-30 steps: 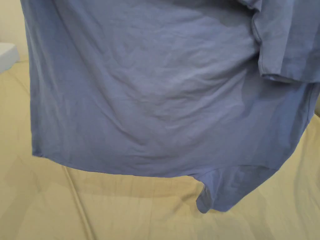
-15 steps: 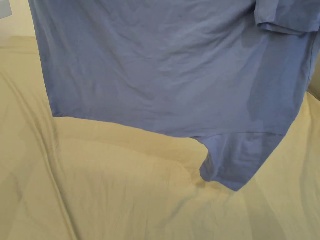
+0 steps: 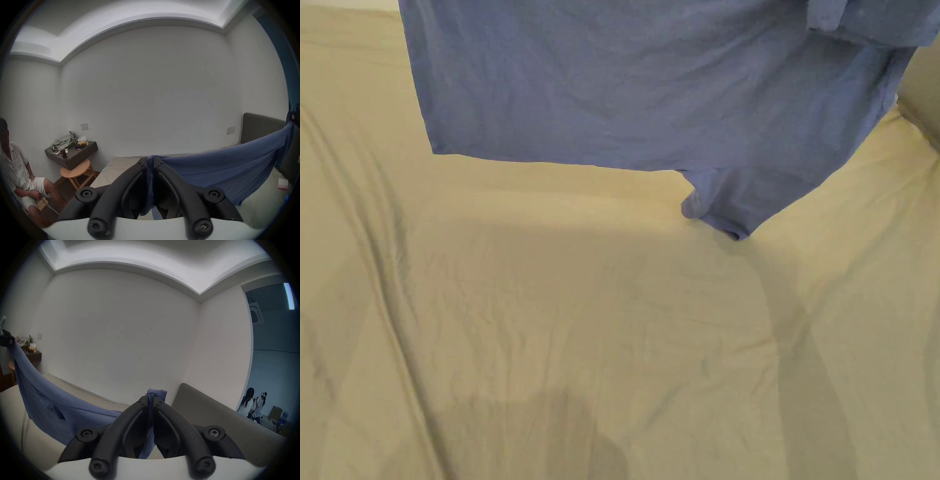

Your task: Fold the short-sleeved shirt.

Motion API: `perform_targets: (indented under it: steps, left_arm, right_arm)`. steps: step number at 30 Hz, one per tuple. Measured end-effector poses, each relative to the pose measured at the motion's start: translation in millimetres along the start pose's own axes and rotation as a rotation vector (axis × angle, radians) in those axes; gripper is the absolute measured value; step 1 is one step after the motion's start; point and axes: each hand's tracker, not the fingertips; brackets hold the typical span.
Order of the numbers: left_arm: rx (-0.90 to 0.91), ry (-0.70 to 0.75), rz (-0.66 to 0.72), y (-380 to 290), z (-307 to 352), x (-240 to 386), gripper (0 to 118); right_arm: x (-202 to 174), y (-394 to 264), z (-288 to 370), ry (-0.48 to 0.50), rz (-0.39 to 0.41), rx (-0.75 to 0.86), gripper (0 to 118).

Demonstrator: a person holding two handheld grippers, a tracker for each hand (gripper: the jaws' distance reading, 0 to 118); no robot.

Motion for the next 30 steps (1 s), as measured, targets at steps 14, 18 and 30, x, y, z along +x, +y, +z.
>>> perform_targets:
  steps: [14, 18, 30]
  left_arm:
    - [-0.304, -0.057, -0.014, -290, 46, 16, 3]
    - [-0.441, -0.062, -0.043, -388, 95, 9, 3]
    - [-0.715, -0.104, -0.14, -497, 232, 5, 3]
  right_arm:
    - [-68, -248, 58, 0.204, -0.055, -0.364, 4]
    - [-83, -325, 123, 0.257, -0.1, -0.494, 4]
    - [-82, -421, 254, 0.346, -0.12, -0.836, 4]
